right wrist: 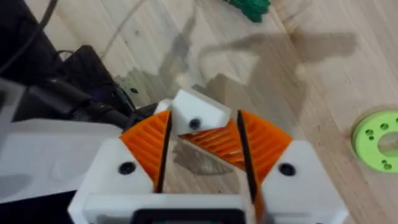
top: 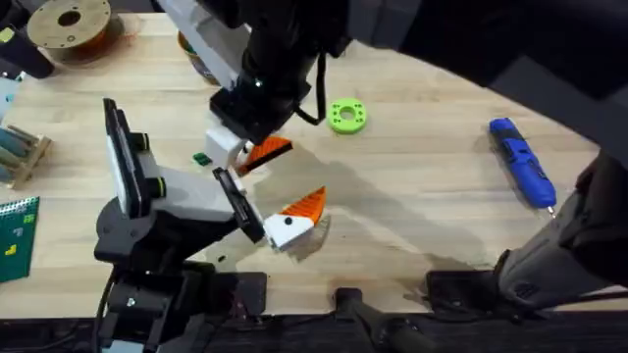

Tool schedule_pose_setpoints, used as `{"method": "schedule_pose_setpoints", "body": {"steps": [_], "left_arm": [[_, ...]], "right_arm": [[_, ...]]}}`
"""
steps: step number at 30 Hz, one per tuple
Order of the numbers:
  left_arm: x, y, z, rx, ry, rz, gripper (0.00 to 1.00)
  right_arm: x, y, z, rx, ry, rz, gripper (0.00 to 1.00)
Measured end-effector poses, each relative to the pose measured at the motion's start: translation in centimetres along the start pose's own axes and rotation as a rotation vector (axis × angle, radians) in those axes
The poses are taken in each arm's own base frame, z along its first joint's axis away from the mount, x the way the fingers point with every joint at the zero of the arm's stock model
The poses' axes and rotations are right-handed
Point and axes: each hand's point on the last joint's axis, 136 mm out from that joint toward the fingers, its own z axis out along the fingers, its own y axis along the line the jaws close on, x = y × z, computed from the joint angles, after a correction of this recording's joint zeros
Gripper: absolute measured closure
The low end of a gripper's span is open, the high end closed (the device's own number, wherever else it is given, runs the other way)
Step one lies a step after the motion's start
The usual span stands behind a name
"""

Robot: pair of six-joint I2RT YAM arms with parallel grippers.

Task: Pick up the gripper from the table and insert it into the empty holder that is missing its gripper. Then pick up a screw, insert it into the mounting hole, and use the screwdriver to tighten it. Finally, clean up the table by picking up the vegetable and placing it into the bucket.

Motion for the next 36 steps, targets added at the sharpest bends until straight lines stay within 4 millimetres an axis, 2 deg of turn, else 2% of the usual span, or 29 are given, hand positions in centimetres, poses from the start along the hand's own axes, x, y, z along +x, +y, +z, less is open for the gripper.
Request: {"method": "schedule_pose_setpoints", "body": {"steps": [2, 12, 15, 16, 18, 19, 22, 28, 31, 36], "left_arm": [[-0.1, 0.0, 0.0, 0.001, -0.004, 0.008, 0.016], [-0.2, 0.0, 0.0, 0.001, -0.007, 0.021, 0.015], [-0.2, 0.0, 0.0, 0.001, -0.007, 0.022, 0.015], [-0.2, 0.0, 0.0, 0.001, -0.008, 0.023, 0.015], [-0.2, 0.0, 0.0, 0.001, -0.008, 0.023, 0.016], [-0.2, 0.0, 0.0, 0.001, -0.008, 0.023, 0.016], [-0.2, 0.0, 0.0, 0.001, -0.008, 0.023, 0.015], [-0.2, 0.0, 0.0, 0.001, -0.008, 0.023, 0.015], [-0.2, 0.0, 0.0, 0.001, -0.008, 0.023, 0.015], [-0.2, 0.0, 0.0, 0.001, -0.008, 0.023, 0.015]], "right_arm": [[0.1, -0.5, -0.1, 0.011, 0.003, 0.007, 0.314], [0.1, -1.5, -0.8, 0.03, -0.006, 0.028, 0.289], [0.3, -2.3, -2.2, 0.038, -0.019, 0.048, 0.289], [0.4, -3.4, -4.4, 0.052, -0.055, 0.076, 0.288], [0.8, -4.3, -6.0, 0.063, -0.073, 0.101, 0.287], [2.2, -5.6, -7.9, 0.08, -0.067, 0.143, 0.287], [4.4, -7.3, -9.8, 0.105, -0.031, 0.192, 0.287], [6.2, -8.6, -10.5, 0.123, -0.063, 0.22, 0.287], [8.2, -9.3, -10.6, 0.135, -0.087, 0.246, 0.285], [12.9, -10.1, -11.6, 0.12, -0.139, 0.334, 0.284]]}}
